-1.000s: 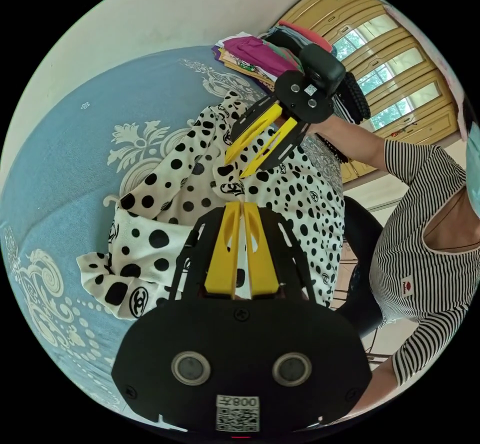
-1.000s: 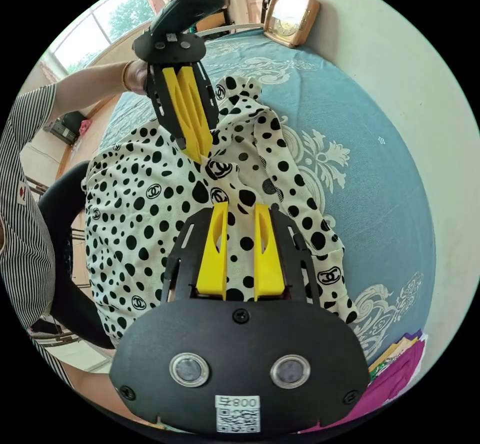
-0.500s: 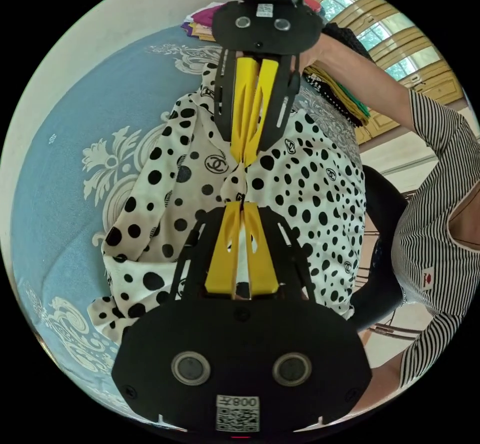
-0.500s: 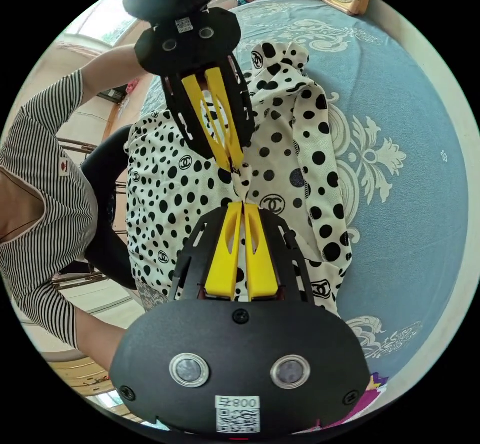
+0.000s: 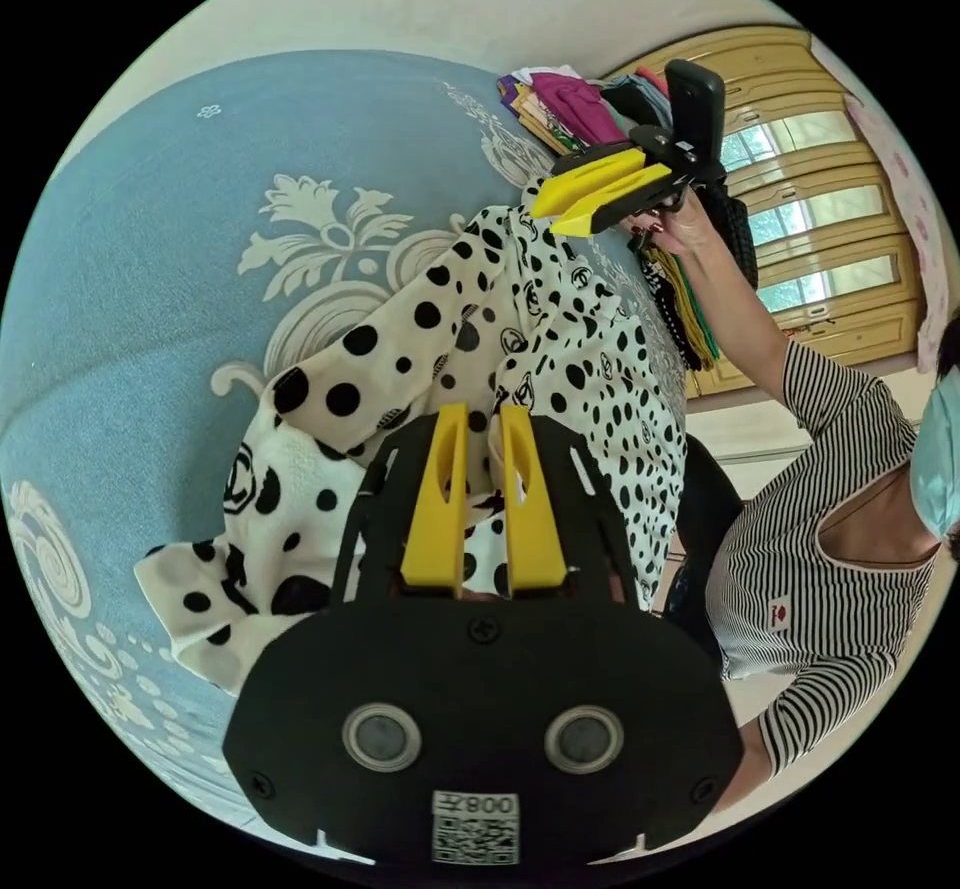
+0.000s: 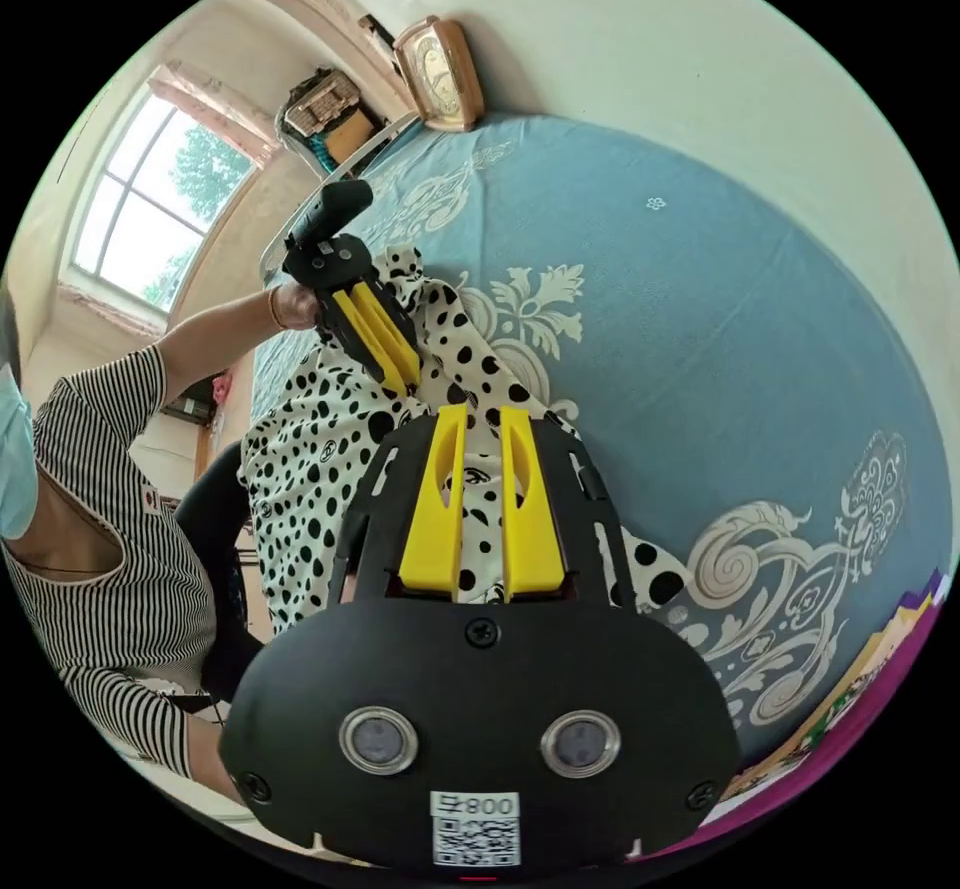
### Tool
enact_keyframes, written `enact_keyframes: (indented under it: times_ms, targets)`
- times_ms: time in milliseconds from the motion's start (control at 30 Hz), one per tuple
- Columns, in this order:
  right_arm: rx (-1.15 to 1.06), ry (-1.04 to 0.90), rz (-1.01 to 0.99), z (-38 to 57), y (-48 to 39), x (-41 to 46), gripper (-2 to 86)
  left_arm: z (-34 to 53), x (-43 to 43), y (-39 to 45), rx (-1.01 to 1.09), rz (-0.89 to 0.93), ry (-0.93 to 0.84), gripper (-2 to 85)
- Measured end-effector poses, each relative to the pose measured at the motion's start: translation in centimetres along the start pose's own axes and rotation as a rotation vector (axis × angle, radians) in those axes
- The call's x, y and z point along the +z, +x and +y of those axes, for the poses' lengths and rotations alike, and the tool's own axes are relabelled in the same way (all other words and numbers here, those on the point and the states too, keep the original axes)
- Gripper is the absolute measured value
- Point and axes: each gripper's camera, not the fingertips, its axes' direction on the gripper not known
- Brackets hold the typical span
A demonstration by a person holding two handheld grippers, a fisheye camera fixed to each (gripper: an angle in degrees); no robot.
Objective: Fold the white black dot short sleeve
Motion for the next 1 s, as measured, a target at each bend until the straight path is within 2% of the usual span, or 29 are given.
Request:
enact_keyframes:
  times_ms: [167, 300, 533, 667, 867, 1000]
  targets:
    - [0.049, 0.066, 0.136, 4.3, -1.0, -1.2, 5.6, -1.3, 0.0, 3.4, 0.076, -0.032, 0.091, 8.5]
    - [0.165, 0.012, 0.21, 4.9, -1.0, 0.5, 5.4, -4.0, 2.5, 5.9, 0.118, -0.143, 0.061, 8.8]
    - [0.335, 0.023, 0.285, 5.3, -0.5, 2.8, 5.5, -4.5, 5.8, 6.7, 0.1, -0.173, 0.034, 8.3]
    - [0.402, 0.045, 0.301, 6.3, 0.2, 3.5, 3.1, -3.3, 5.7, 7.5, 0.121, -0.213, 0.045, 8.1]
    - [0.46, 0.135, 0.218, 9.2, 1.5, 2.5, 0.7, -1.0, 3.5, 7.3, 0.108, -0.229, 0.12, 8.1]
    - [0.482, 0.283, 0.12, 12.3, 1.7, 0.4, 0.3, 0.1, 1.5, 6.6, 0.095, -0.21, 0.206, 8.0]
